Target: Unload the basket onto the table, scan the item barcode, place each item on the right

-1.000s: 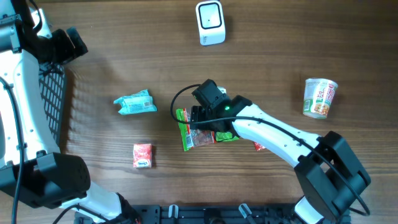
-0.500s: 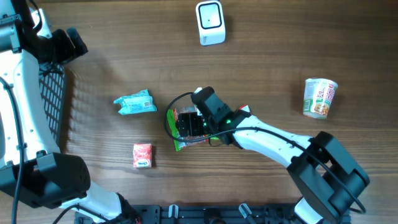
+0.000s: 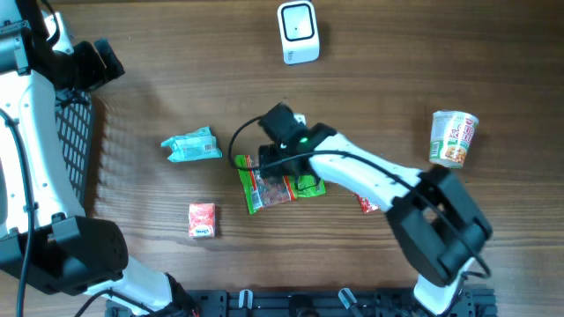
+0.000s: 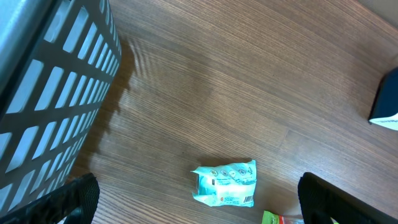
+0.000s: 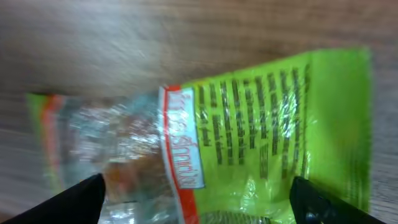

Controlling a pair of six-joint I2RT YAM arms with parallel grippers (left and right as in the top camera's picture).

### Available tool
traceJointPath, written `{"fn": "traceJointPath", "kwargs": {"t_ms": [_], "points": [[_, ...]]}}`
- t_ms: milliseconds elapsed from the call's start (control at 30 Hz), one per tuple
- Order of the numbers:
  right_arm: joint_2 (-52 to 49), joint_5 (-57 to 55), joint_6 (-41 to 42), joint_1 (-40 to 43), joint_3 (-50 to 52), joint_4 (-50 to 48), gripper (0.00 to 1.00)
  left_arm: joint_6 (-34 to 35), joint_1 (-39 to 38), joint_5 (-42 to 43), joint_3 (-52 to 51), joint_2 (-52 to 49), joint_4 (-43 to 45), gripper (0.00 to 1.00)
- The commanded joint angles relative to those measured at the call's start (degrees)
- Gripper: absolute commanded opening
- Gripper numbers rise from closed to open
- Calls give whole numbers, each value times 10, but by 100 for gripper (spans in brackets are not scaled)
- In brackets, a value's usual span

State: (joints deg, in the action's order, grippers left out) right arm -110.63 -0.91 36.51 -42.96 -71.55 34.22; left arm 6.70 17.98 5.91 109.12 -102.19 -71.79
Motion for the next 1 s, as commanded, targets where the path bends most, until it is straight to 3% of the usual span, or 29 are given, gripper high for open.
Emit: {"fn": "traceJointPath", "kwargs": {"t_ms": [0,167,400,533,600,633,667,700,767,967], "points": [[-13,-45,0,-2,-17,29,98,-3,3,7,-2,0,0,100],[-14,-58,-50,-2,-68,107,100,-3,3,7,-2,0,0,100],[-59,-56,-34,-2,-41,95,100,-3,2,7,-2,0,0,100],[-113,25,-34,-3,-41,71,97,-3,2,7,-2,0,0,100],[-113,81,-39,-3,-41,66,65,-3,3,7,-2,0,0,100],[-113,103,-57,-2,-41,65,35,-3,2,7,-2,0,0,100],[-113,104,-69,0,-41,68,13,-3,2,7,-2,0,0,100],[-108,111,-88,6,-42,70,4,-3,3,7,-2,0,0,100],[-78,130,-137,24,-43,67,4,-3,2,7,-2,0,0,100],[72,160,-181,97,-43,64,4,-3,3,7,-2,0,0,100]]}}
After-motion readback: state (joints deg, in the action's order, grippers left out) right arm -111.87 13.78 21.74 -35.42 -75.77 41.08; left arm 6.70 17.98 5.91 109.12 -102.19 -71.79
